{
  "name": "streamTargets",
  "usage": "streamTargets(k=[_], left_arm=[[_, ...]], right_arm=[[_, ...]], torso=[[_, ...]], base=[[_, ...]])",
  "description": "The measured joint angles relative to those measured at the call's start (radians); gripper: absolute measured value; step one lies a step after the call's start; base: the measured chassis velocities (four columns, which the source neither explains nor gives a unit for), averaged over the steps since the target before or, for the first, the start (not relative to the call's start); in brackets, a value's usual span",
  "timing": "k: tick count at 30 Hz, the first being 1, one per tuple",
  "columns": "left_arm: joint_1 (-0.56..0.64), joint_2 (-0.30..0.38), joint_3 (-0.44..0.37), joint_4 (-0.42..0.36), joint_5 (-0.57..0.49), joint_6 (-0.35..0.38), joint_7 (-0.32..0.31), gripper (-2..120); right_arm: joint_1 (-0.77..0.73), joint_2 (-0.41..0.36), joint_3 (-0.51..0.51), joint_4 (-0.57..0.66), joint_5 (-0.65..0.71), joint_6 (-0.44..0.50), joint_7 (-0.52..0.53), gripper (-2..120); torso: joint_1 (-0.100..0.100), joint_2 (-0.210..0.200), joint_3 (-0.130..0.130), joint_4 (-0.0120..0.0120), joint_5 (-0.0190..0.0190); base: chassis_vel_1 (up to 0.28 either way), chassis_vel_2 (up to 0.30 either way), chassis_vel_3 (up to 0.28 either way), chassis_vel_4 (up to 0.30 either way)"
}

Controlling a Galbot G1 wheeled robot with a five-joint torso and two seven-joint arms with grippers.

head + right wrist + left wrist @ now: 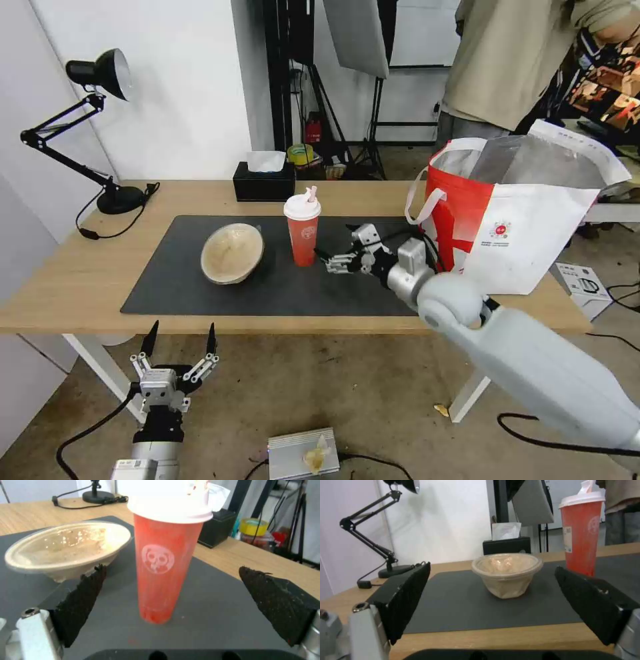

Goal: Pick up the trash from the table and place it into the takeout bag.

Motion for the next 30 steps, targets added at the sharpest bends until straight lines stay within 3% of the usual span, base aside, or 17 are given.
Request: streamTargets(k=[15, 30], left_arm=[[-0.013, 0.002, -0.005, 0.026, -0.022, 0.001, 0.001, 100], [-0.032, 0.007, -0.005, 0.052, -0.029, 0.000, 0.001, 100]], right_arm=[[0.085, 0.124, -0.067, -0.135, 0.013, -0.039, -0.015, 100], [0.078, 0.176, -0.094, -0.199, -0.051, -0.035, -0.019, 100]], torso=[[0.000, 0.000, 0.000, 0.0001, 0.0001], [0.000, 0.000, 0.000, -0.0001, 0.0002]], base=[[0.000, 0.000, 0.000, 0.000], [0.000, 0.000, 0.000, 0.000]])
